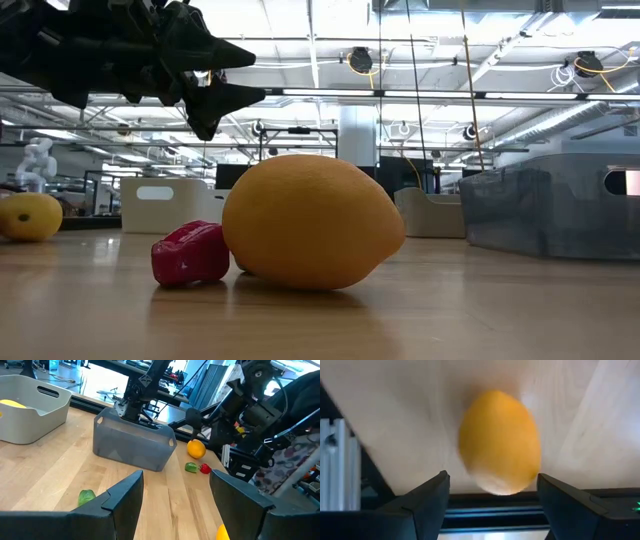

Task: Sort produce into baskets
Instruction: Put the yellow lemon into the gray bin

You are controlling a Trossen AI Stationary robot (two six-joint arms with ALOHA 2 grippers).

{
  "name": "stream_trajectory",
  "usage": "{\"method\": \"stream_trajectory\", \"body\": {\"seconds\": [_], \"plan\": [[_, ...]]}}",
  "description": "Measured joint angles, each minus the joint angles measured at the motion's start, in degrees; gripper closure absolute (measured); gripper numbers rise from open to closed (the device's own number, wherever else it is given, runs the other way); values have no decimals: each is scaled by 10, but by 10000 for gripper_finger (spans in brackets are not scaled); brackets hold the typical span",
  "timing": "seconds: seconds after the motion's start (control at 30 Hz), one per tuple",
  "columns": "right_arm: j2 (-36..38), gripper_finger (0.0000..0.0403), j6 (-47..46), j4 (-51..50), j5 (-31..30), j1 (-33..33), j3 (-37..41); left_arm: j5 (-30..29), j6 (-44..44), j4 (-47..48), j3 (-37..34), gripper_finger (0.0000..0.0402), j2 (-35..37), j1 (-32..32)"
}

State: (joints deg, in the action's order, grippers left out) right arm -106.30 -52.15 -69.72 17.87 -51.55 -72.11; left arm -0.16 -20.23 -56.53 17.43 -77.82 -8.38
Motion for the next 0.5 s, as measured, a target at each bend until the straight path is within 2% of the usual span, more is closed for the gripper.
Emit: {"method": "stream_trajectory", "body": {"seconds": [0.5], "plan": [[0,115,-38,151,-3,1,91,0,0,0,0,166,0,0]]}}
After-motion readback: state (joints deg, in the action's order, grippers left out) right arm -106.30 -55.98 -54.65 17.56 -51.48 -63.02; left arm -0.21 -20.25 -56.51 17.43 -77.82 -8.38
